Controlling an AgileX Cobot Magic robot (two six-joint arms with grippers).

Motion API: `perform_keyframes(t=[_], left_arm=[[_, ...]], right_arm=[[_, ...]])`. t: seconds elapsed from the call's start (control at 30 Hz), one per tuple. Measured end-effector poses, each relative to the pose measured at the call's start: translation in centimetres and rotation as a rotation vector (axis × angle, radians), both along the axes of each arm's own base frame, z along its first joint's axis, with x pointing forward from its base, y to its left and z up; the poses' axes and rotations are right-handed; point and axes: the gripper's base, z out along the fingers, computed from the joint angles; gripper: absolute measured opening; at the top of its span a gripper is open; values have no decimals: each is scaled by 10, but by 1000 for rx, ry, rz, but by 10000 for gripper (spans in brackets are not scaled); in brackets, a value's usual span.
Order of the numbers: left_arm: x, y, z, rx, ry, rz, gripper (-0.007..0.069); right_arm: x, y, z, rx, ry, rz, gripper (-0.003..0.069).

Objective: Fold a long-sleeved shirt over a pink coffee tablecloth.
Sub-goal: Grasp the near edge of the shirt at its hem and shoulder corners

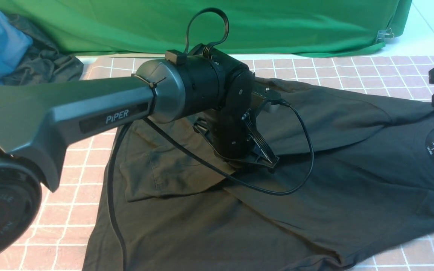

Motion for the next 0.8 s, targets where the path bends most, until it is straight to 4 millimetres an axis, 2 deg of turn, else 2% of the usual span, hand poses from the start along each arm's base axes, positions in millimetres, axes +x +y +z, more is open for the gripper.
perform_keyframes(t=[0.17, 0.27, 0.3, 0.33, 0.4, 0.53, 0.6, 0.8], left_arm=[[1, 2, 0, 28, -10, 0, 125], [0, 4, 1, 29, -3, 44, 246], [0, 4, 1, 31, -2, 44, 246], [-1, 5, 4, 28, 6, 65, 293], [-4, 7, 10, 22, 14, 83, 331], [-10, 10, 26, 4, 19, 104, 341], [-14, 13, 40, -18, 10, 120, 337], [-24, 16, 67, -92, -2, 138, 305]], right_arm=[[12, -10, -23, 0, 17, -28, 415], [28, -21, -39, 5, 10, -64, 505], [28, -21, -38, 4, 6, -65, 508], [37, -24, -45, 15, 4, -76, 524], [50, -27, -53, 29, 2, -86, 533], [68, -30, -69, 48, 11, -93, 539], [77, -32, -80, 53, 24, -94, 539], [85, -32, -92, 87, 37, -107, 519]])
